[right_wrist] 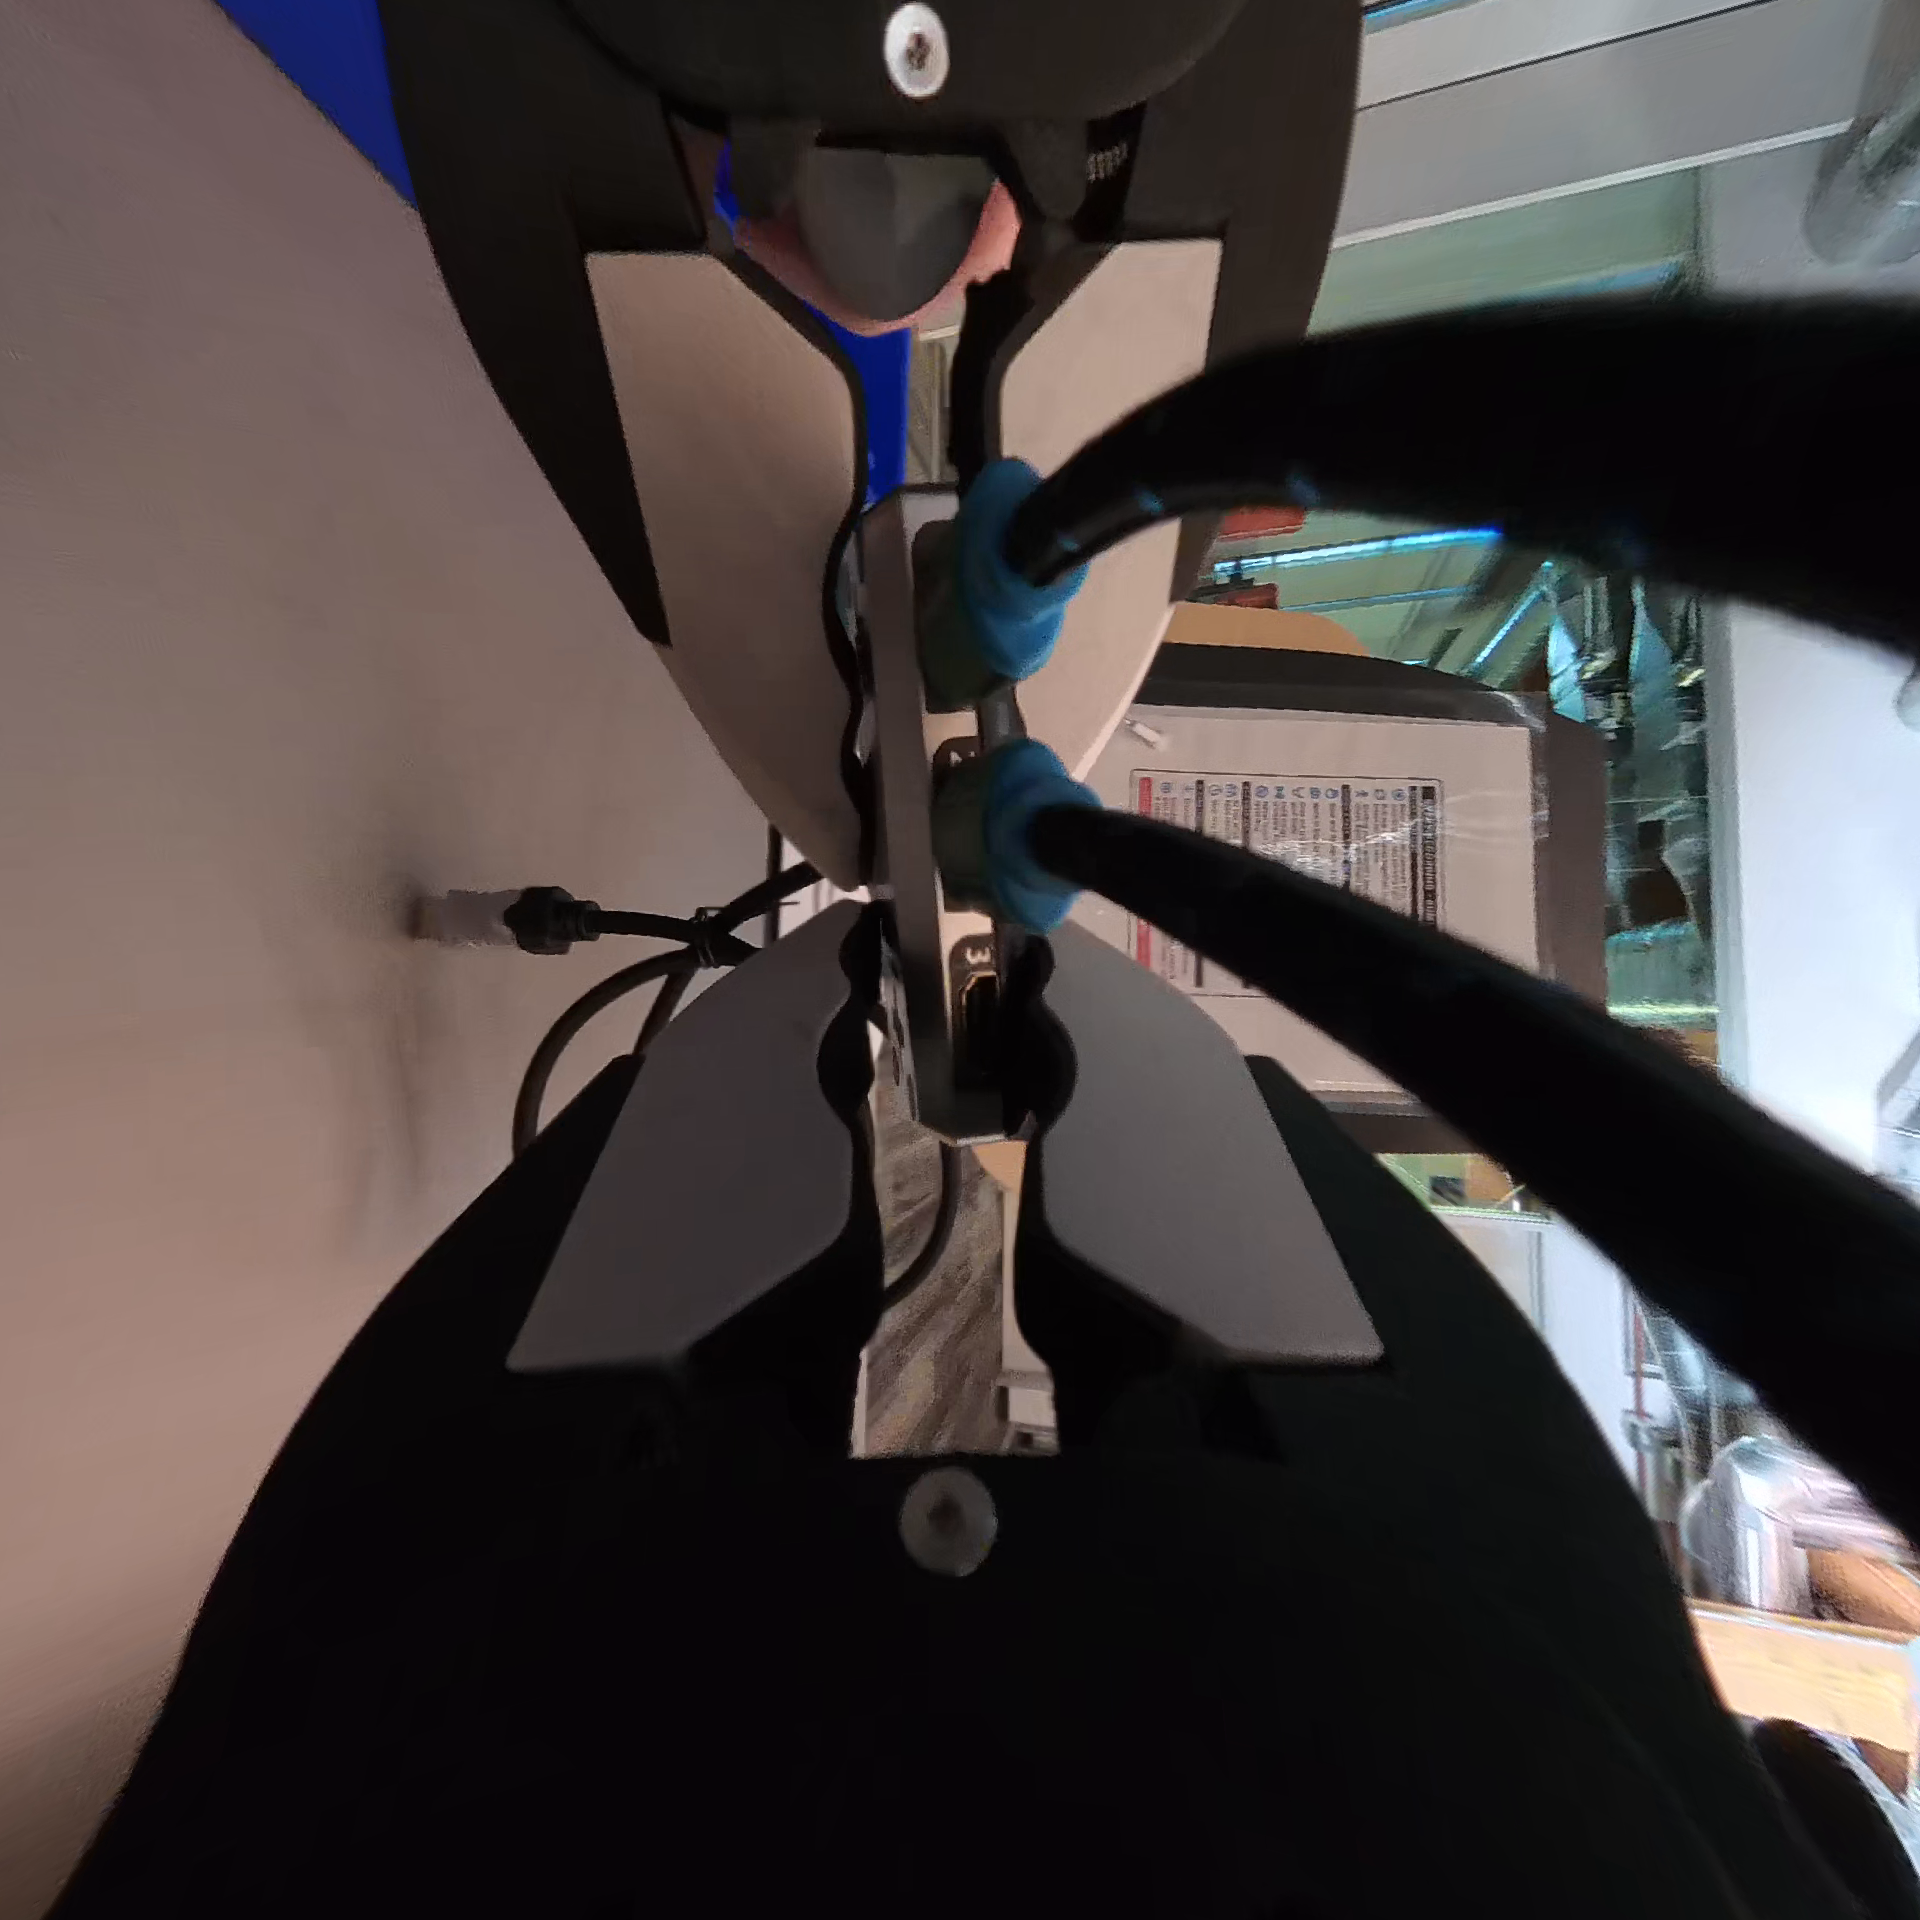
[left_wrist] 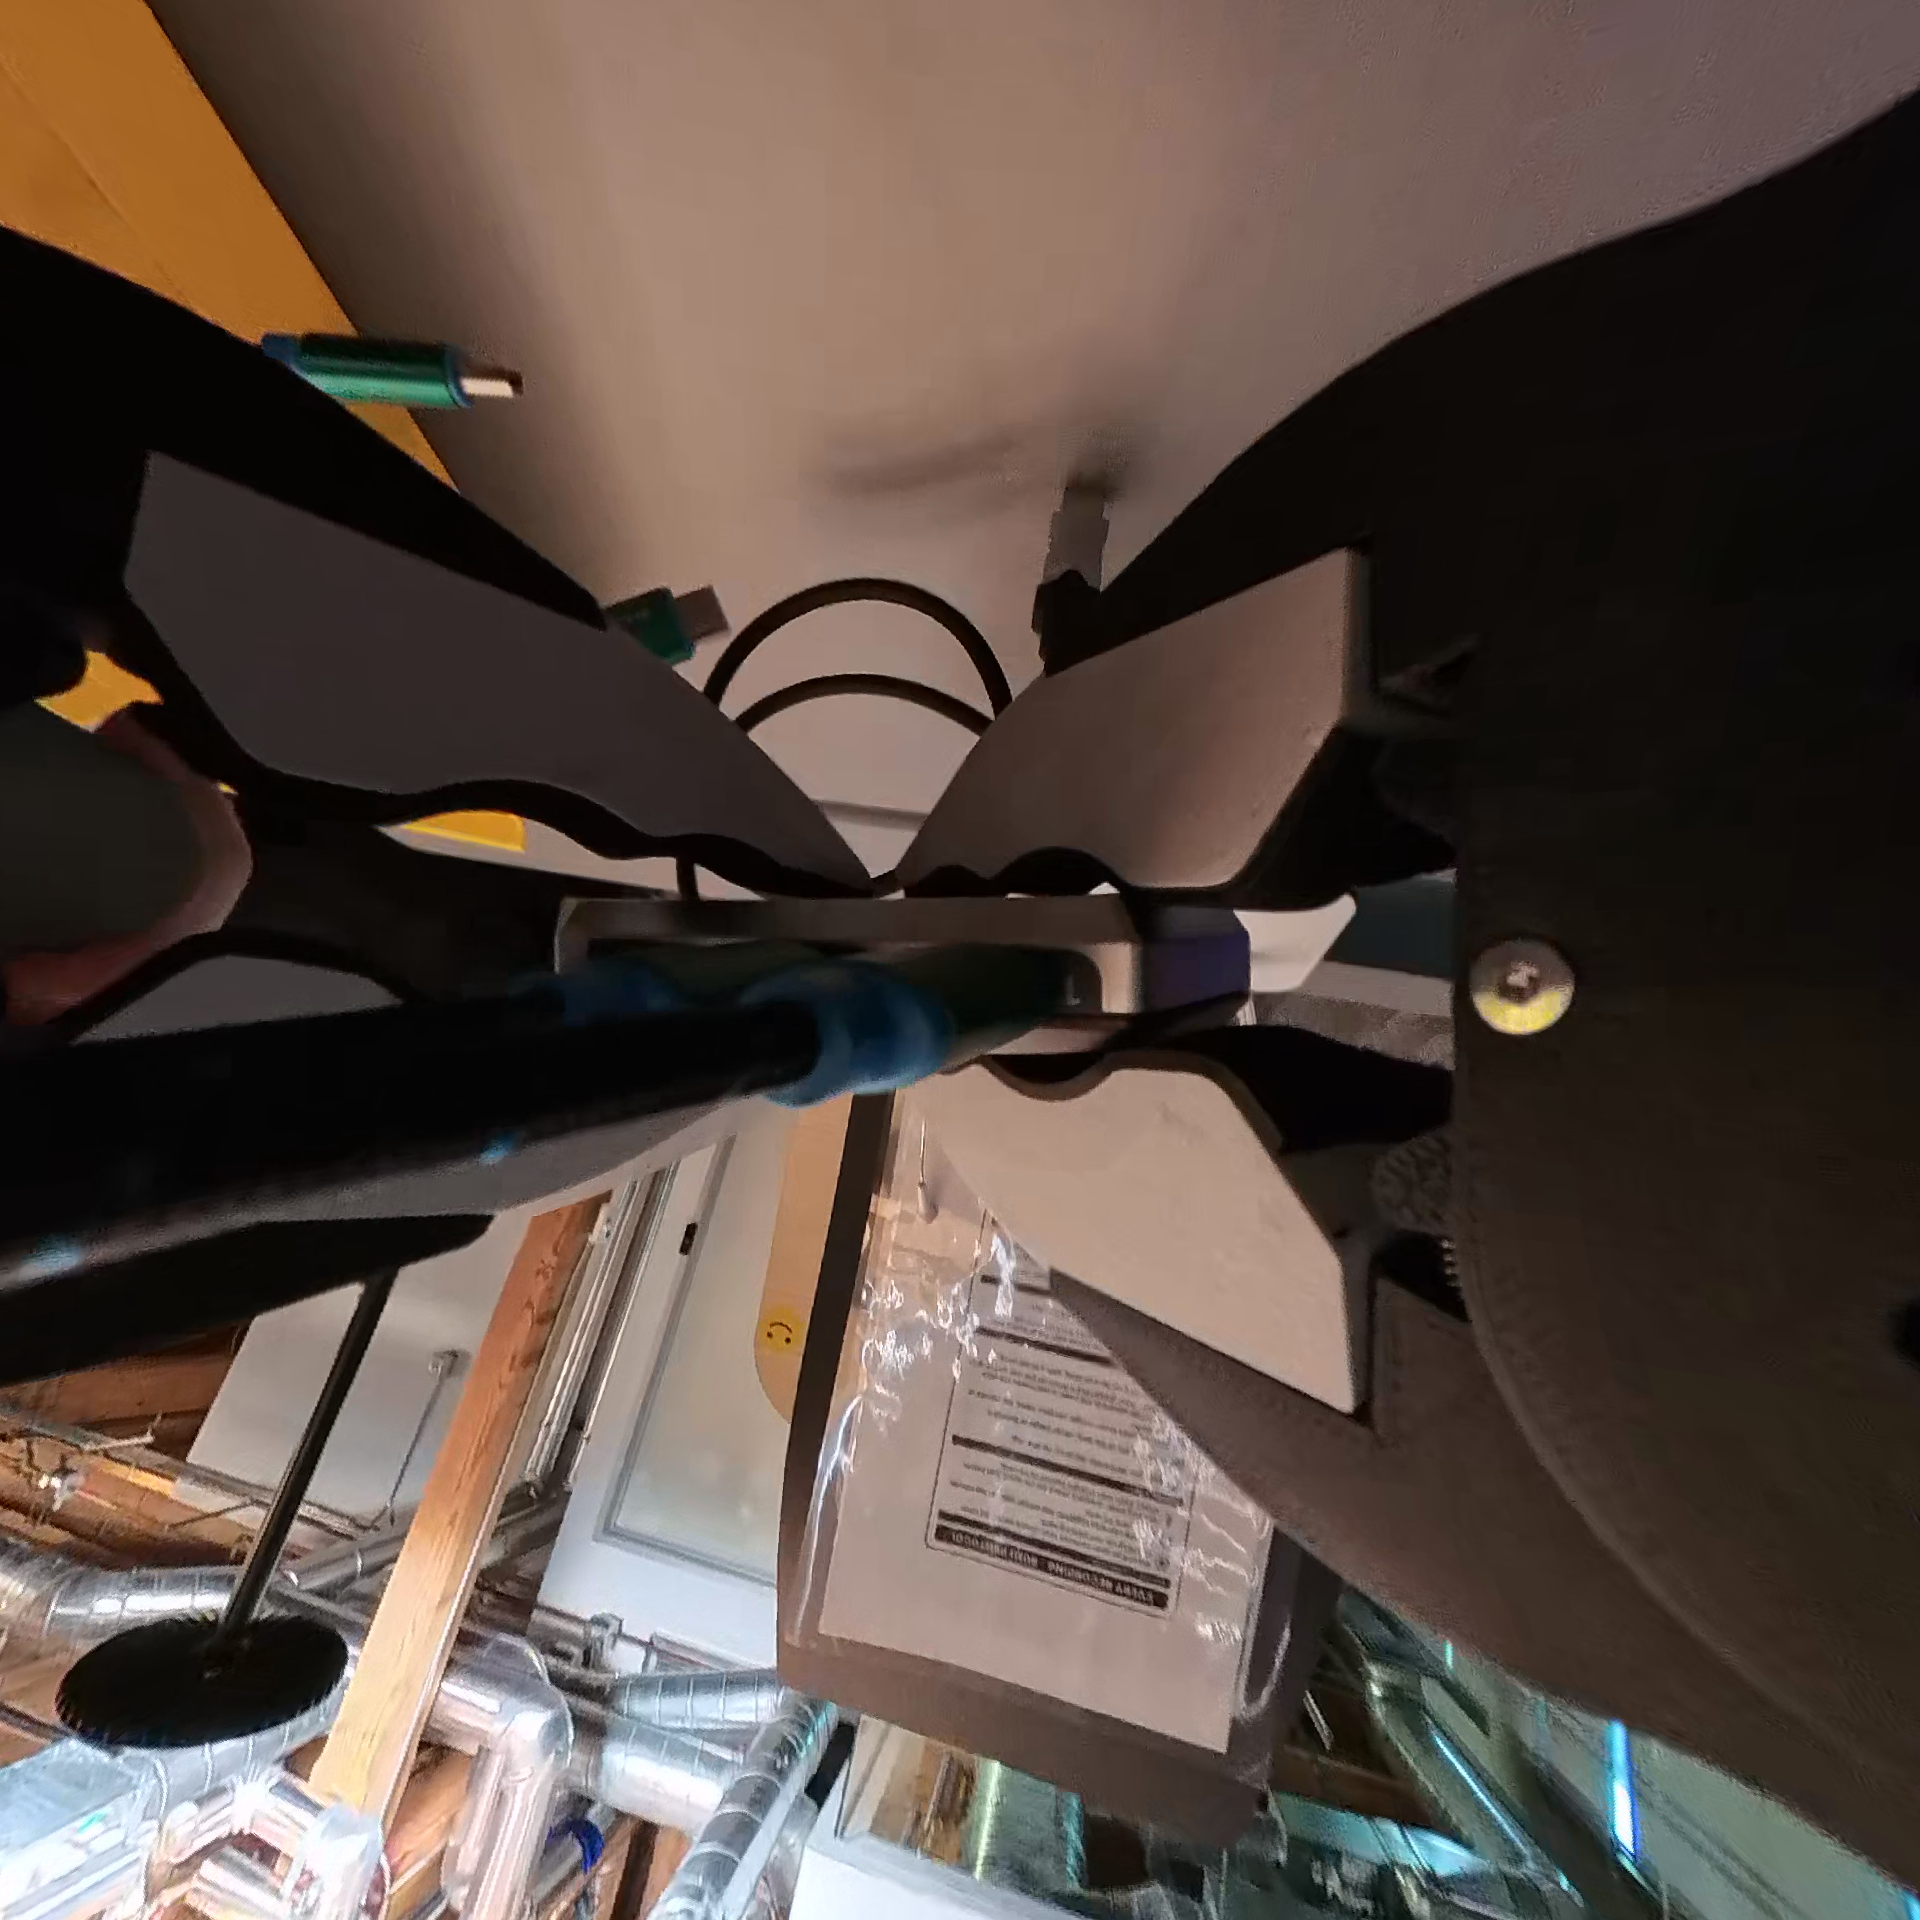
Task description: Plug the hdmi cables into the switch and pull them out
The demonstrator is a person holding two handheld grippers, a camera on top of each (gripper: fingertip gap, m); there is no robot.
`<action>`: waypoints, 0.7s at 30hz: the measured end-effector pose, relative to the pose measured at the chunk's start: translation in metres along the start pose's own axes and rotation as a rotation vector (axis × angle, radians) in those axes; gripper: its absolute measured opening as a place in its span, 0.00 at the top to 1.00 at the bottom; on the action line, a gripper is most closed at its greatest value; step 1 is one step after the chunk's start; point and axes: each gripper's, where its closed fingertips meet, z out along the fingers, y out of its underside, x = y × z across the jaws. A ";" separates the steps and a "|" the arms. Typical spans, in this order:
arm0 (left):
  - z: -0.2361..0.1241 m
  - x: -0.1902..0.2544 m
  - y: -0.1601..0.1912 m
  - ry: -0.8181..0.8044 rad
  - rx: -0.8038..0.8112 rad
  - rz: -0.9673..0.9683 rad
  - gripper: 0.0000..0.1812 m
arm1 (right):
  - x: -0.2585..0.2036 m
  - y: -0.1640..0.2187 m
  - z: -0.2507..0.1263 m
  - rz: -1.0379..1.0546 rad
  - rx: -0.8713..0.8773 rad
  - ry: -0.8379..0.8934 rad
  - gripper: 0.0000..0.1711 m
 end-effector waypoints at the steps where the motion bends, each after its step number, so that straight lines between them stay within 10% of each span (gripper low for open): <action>1: 0.000 -0.002 0.001 -0.018 -0.007 0.009 0.87 | 0.002 0.001 0.001 -0.004 -0.003 0.018 0.85; 12: -0.004 -0.041 0.036 -0.206 -0.127 -0.085 0.88 | 0.042 -0.018 -0.006 0.016 0.113 0.397 0.83; 21: -0.012 -0.063 0.059 -0.323 -0.212 -0.110 0.88 | 0.006 -0.046 0.011 0.504 0.136 -0.042 0.91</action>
